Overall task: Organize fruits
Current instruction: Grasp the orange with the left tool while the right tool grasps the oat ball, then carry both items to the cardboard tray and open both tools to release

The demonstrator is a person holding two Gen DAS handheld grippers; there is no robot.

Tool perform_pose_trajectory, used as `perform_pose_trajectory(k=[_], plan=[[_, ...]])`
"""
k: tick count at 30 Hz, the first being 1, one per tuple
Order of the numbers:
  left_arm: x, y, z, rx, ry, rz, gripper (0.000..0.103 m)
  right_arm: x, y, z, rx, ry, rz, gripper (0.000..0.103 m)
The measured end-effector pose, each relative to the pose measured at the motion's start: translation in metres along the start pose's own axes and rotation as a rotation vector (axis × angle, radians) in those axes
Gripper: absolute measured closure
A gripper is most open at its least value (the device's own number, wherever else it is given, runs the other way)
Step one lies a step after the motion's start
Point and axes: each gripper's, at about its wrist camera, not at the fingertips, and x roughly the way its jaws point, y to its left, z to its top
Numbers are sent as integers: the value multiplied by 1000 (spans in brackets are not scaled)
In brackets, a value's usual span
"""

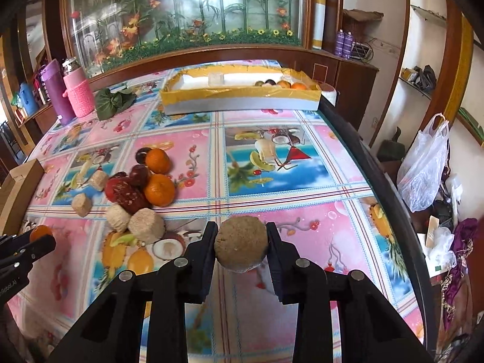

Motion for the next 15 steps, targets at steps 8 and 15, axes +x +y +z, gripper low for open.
perform_pose_trajectory(k=[8,15], plan=[[-42,25,-7,-46,-77,40,70,-46,44,0,-93,-74,38,70],[-69,62,-13,-85,-127,112,70,-71,110,-1,-218,-111,117,69]])
